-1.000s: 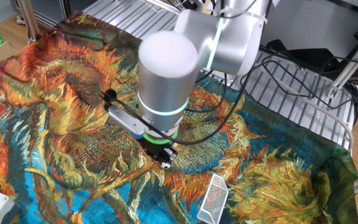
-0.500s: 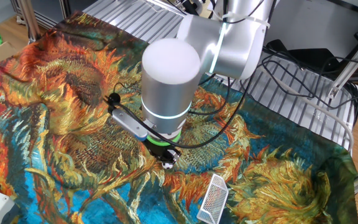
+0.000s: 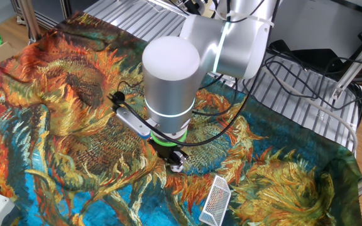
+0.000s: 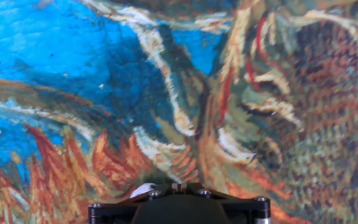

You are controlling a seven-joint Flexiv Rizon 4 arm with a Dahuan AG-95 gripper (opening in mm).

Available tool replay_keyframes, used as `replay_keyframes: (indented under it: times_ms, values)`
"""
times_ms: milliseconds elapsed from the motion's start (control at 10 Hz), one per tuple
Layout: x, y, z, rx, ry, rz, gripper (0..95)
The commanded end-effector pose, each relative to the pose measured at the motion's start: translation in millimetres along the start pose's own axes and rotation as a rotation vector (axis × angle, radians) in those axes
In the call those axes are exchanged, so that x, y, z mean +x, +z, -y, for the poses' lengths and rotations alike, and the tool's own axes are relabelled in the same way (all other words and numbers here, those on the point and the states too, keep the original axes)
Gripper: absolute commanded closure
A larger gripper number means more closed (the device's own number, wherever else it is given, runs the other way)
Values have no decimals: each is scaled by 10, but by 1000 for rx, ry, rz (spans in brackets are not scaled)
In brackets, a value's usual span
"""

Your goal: Push the soccer ball into the goal

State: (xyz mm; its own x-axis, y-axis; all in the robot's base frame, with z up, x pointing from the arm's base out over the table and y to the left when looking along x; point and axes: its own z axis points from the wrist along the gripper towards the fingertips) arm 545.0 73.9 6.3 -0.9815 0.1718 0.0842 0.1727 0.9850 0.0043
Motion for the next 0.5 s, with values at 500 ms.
replay_keyframes:
  times_ms: [500]
  values:
    - [72, 22, -111, -18, 20, -3, 950]
